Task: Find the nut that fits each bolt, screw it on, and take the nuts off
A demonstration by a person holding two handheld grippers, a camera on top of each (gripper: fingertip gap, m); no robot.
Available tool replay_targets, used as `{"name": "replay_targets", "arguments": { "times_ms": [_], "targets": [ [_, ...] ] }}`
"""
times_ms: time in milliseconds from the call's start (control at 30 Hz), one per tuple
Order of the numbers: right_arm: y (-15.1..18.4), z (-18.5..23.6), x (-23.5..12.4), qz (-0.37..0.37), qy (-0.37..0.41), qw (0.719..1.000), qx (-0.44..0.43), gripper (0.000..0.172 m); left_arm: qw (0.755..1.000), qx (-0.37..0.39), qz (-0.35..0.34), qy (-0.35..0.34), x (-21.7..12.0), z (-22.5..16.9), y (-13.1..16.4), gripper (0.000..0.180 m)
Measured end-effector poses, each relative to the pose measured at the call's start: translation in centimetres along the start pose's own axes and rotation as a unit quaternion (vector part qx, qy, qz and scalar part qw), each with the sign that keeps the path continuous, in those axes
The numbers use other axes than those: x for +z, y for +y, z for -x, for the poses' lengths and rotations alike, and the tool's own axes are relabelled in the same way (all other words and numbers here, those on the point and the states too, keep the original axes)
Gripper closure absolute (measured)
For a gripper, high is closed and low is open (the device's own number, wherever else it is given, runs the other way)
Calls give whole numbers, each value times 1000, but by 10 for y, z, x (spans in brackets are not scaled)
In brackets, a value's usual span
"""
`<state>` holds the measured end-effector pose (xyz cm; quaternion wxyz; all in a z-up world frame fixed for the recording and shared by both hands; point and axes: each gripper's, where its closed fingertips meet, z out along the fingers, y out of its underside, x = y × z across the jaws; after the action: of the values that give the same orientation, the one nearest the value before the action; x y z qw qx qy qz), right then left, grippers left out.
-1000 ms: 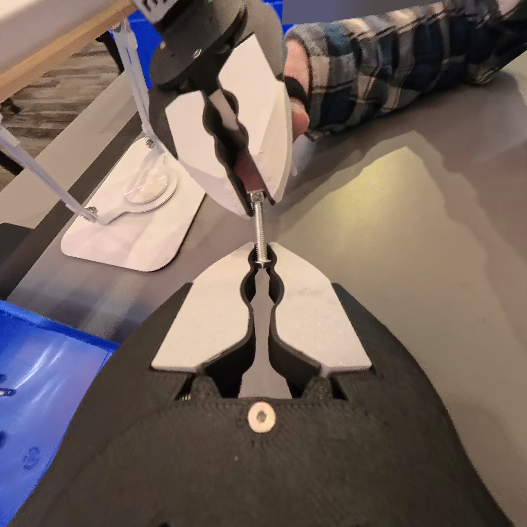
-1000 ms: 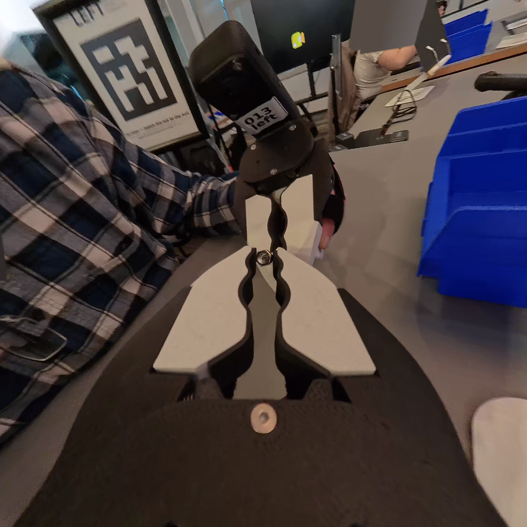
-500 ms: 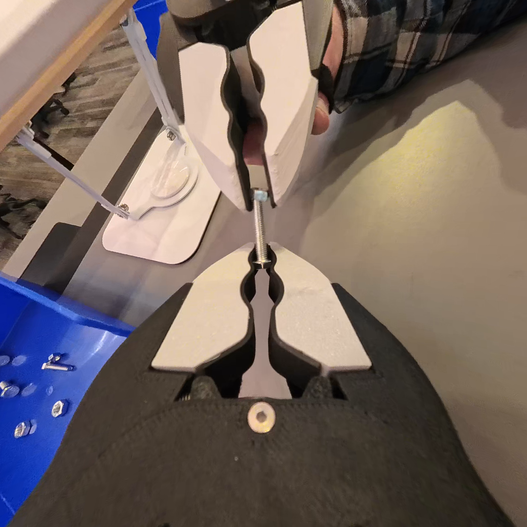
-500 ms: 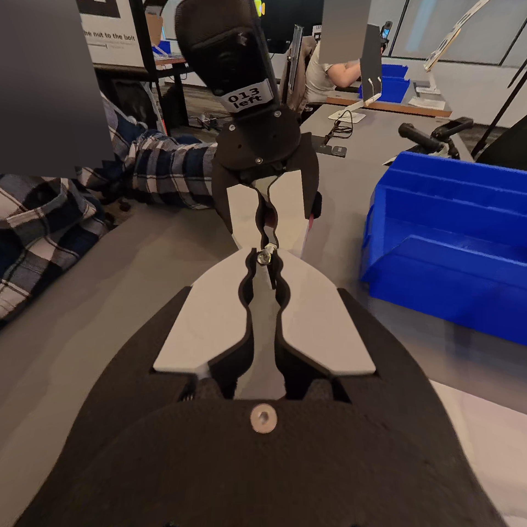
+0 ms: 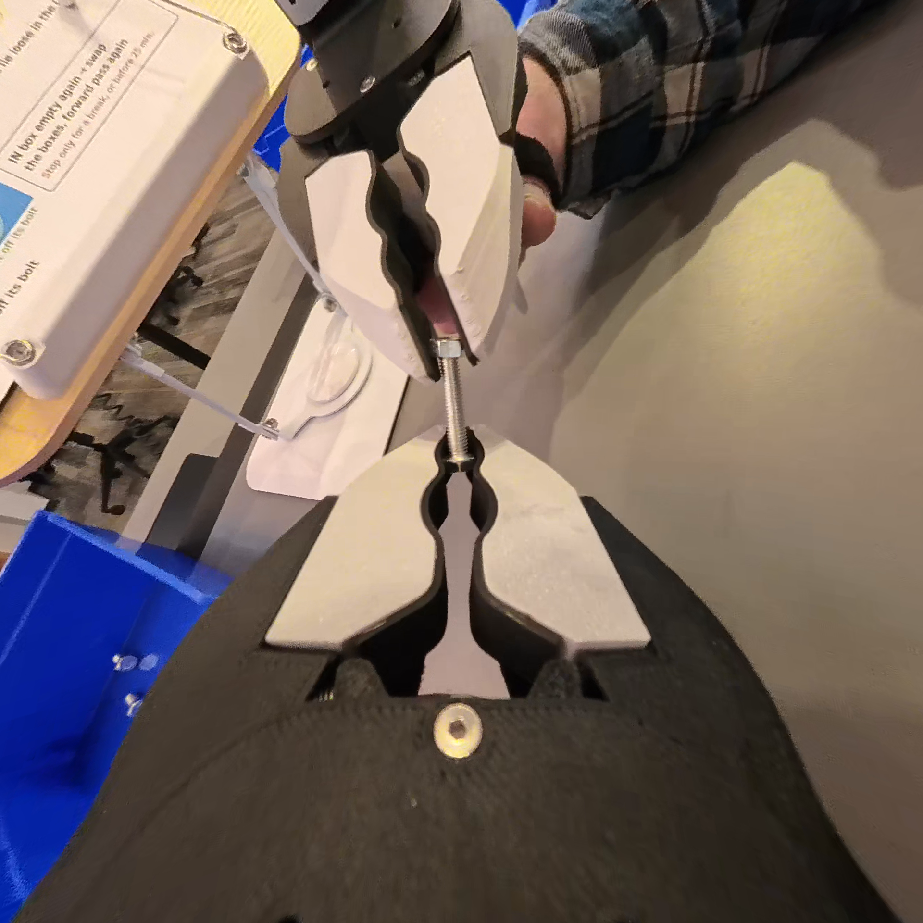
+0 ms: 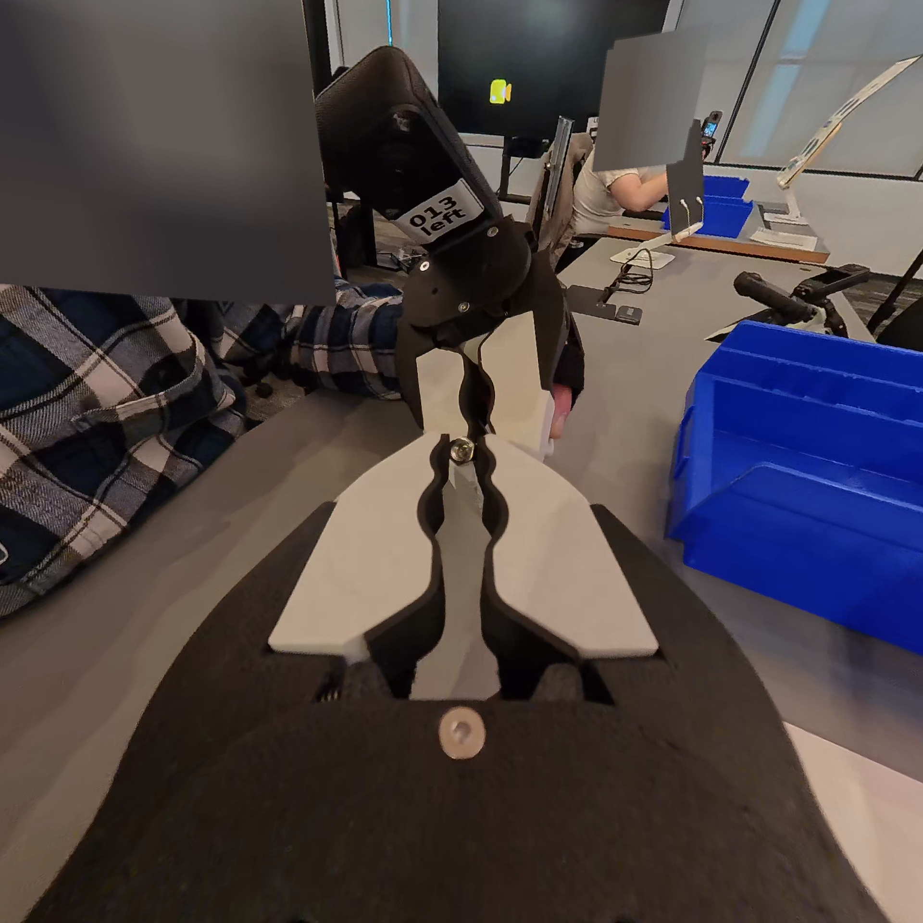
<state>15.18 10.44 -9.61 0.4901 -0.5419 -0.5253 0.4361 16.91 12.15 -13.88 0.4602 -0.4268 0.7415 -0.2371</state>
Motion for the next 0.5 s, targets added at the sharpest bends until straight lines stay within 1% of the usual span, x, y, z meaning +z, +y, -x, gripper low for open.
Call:
{"name": "replay_targets", "arguments": {
  "times_ms": [200,367,500],
  "targets": [
    [0,-10,-2,-11,26,999,16,161,999,-7,11,-42,0,13,2,177],
    [3,-22,-7,-39,54,995,69,161,996,-5,20,-87,0,24,3,177],
    [1,-24,-8,-65,56,991,99,161,993,10,31,-110,1,27,4,177]
  ]
}}
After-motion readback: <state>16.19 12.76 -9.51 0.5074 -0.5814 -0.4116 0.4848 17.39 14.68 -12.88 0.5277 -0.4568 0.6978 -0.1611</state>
